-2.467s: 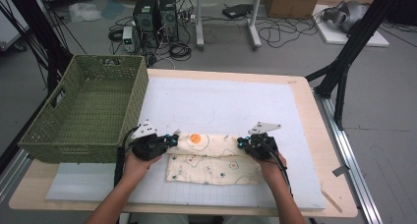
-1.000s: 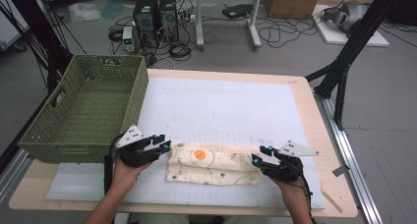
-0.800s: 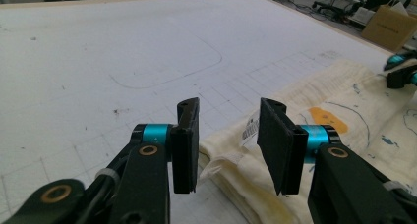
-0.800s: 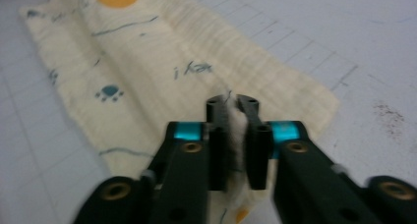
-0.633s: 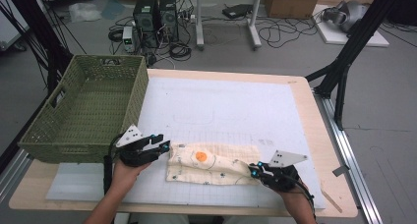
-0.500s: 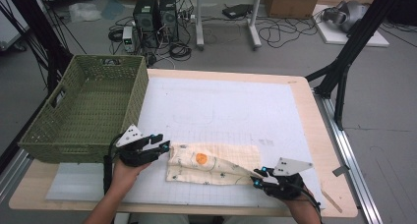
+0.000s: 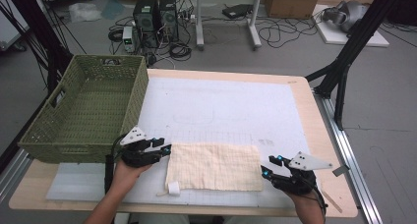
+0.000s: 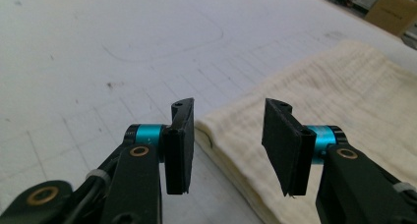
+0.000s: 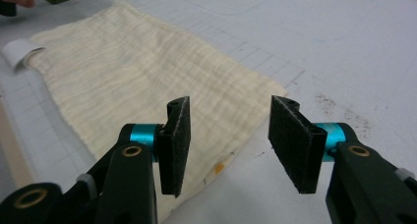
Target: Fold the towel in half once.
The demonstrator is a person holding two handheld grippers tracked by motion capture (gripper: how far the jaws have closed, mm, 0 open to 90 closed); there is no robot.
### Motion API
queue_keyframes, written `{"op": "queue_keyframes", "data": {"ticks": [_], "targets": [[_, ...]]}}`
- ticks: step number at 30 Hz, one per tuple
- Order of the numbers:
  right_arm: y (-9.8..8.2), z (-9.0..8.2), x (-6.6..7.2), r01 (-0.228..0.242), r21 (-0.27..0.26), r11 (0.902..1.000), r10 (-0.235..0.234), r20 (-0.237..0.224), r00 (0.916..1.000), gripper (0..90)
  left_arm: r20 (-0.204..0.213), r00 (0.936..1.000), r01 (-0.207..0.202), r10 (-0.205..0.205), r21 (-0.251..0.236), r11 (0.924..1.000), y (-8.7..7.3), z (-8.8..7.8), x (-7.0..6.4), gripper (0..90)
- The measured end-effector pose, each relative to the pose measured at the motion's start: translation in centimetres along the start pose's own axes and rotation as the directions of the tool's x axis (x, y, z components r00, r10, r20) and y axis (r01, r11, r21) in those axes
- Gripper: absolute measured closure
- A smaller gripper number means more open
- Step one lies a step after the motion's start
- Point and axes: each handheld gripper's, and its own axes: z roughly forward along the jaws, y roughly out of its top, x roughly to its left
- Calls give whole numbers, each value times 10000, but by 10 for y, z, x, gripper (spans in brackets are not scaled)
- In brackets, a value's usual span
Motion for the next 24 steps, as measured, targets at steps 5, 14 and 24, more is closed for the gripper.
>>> {"op": "queue_keyframes", "data": {"ticks": [5,14,24], "targets": [[9,17,-2,173,410,9990,-188,366,9992,506,323,9995,52,-69,533,9986,-4,2,-3,558],[13,36,0,289,648,9975,-326,574,9978,506,414,9991,-138,89,1192,9928,-10,11,-9,602],[10,30,-3,47,479,9988,-80,680,9977,506,314,9956,-910,881,1090,9899,-9,15,-19,855]]}}
